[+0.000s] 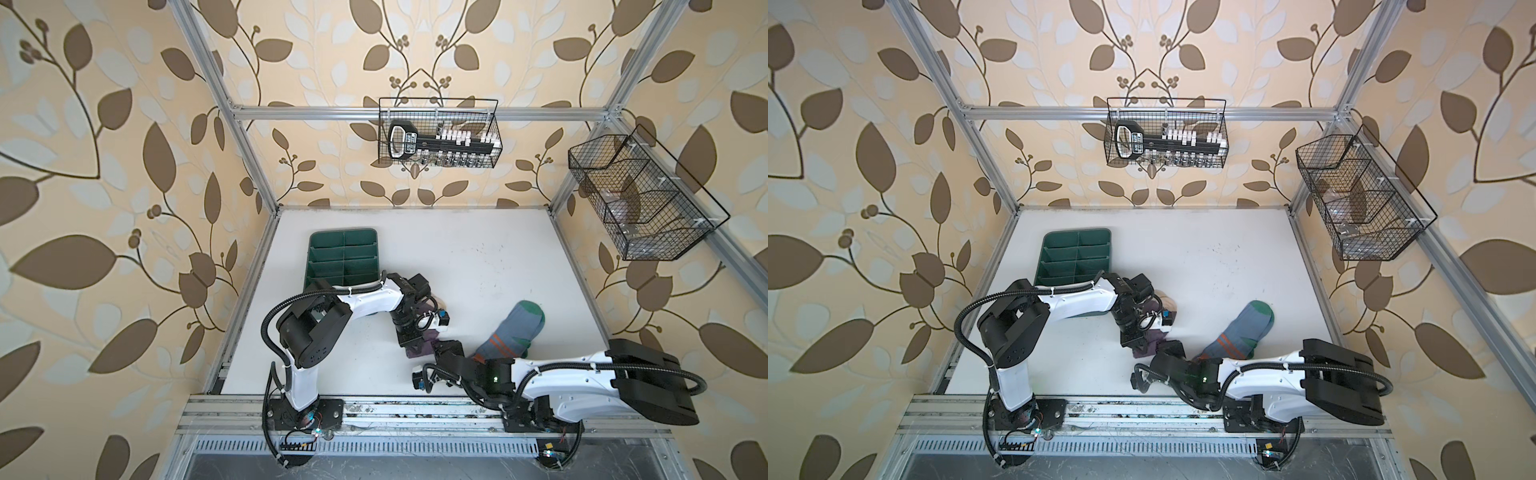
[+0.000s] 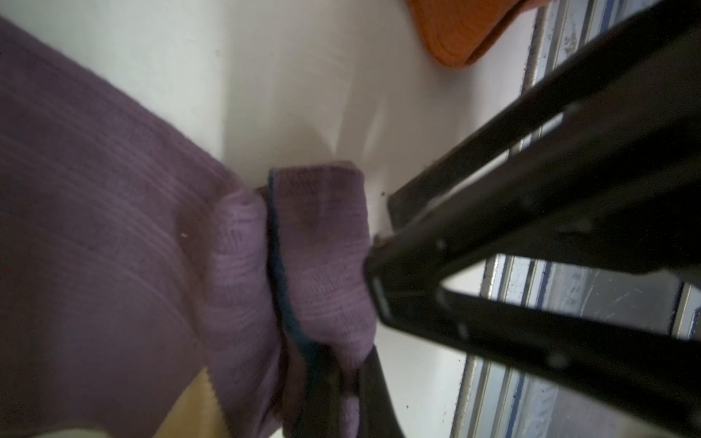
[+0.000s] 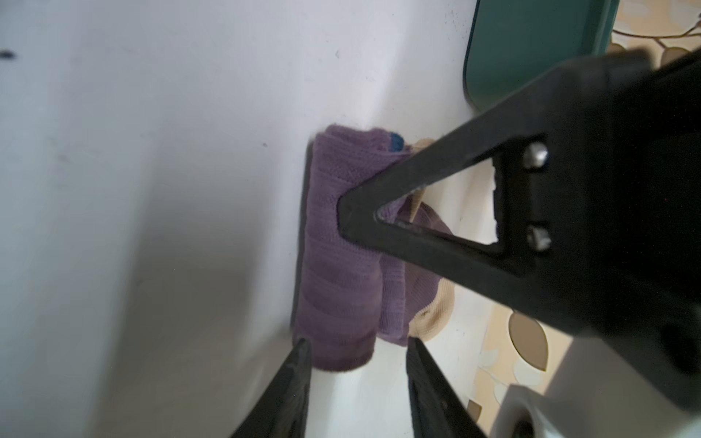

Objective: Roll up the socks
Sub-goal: 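Lower the right gripper and pinch the roll beside the left gripper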

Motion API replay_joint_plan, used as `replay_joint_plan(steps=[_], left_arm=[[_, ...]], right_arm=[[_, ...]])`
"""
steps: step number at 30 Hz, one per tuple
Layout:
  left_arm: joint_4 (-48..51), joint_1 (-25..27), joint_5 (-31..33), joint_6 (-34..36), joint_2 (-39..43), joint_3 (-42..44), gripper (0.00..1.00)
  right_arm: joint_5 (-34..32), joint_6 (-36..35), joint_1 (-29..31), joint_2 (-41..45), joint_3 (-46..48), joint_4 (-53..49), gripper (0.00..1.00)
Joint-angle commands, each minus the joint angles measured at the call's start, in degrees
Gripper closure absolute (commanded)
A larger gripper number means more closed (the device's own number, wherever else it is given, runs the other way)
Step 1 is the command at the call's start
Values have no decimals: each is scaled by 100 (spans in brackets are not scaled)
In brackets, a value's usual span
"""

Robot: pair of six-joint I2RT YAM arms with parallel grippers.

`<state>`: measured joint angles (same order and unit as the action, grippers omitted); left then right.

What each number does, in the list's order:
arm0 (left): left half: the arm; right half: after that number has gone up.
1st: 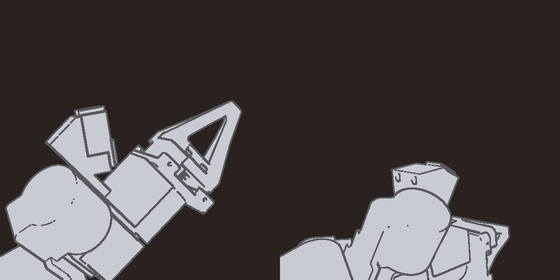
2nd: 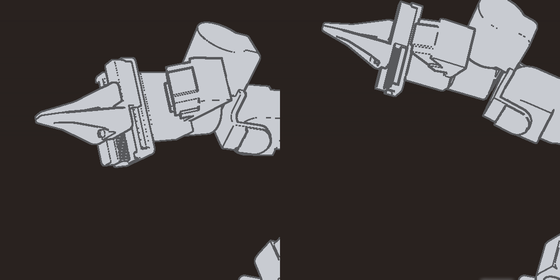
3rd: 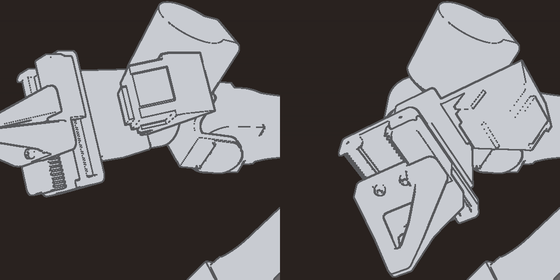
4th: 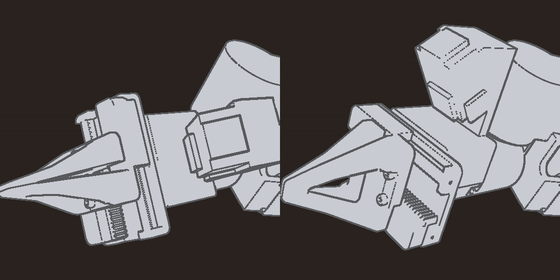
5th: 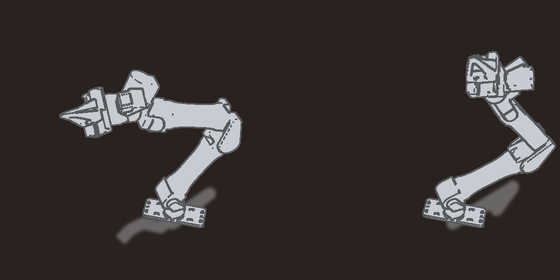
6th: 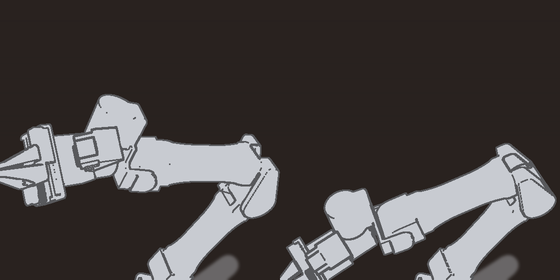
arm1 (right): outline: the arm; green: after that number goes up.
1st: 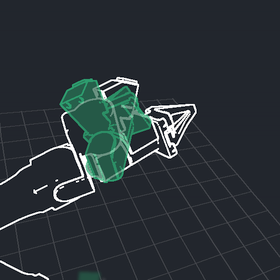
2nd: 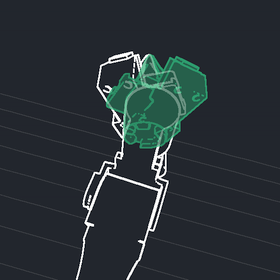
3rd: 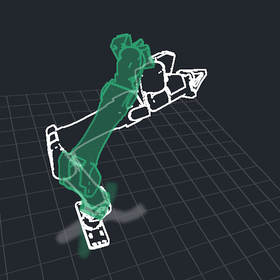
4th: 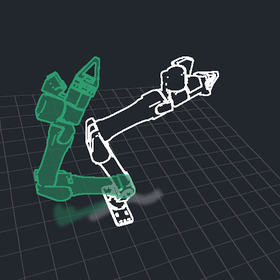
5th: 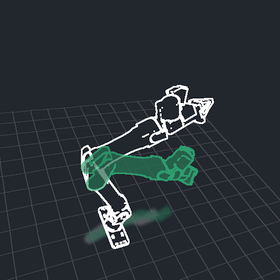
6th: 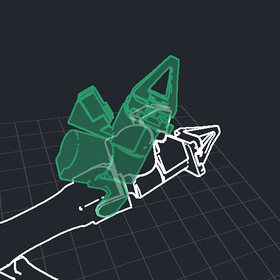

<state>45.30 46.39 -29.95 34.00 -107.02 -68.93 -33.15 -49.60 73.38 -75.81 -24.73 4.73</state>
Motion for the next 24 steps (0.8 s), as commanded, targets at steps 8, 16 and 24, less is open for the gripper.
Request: replay_joint_plan(steps=[8, 16, 24], left_arm=[[219, -34, -116, 15, -91, -148, 100], [-395, -42, 326, -329, 295, 101, 95], [-1324, -183, 1254, -713, 1819, 470, 77]], right_arm=[[653, -174, -359, -1205, -400, 821, 64], [916, 249, -267, -1448, -762, -548, 100], [1369, 1314, -360, -1400, -1366, -2789, 100]])
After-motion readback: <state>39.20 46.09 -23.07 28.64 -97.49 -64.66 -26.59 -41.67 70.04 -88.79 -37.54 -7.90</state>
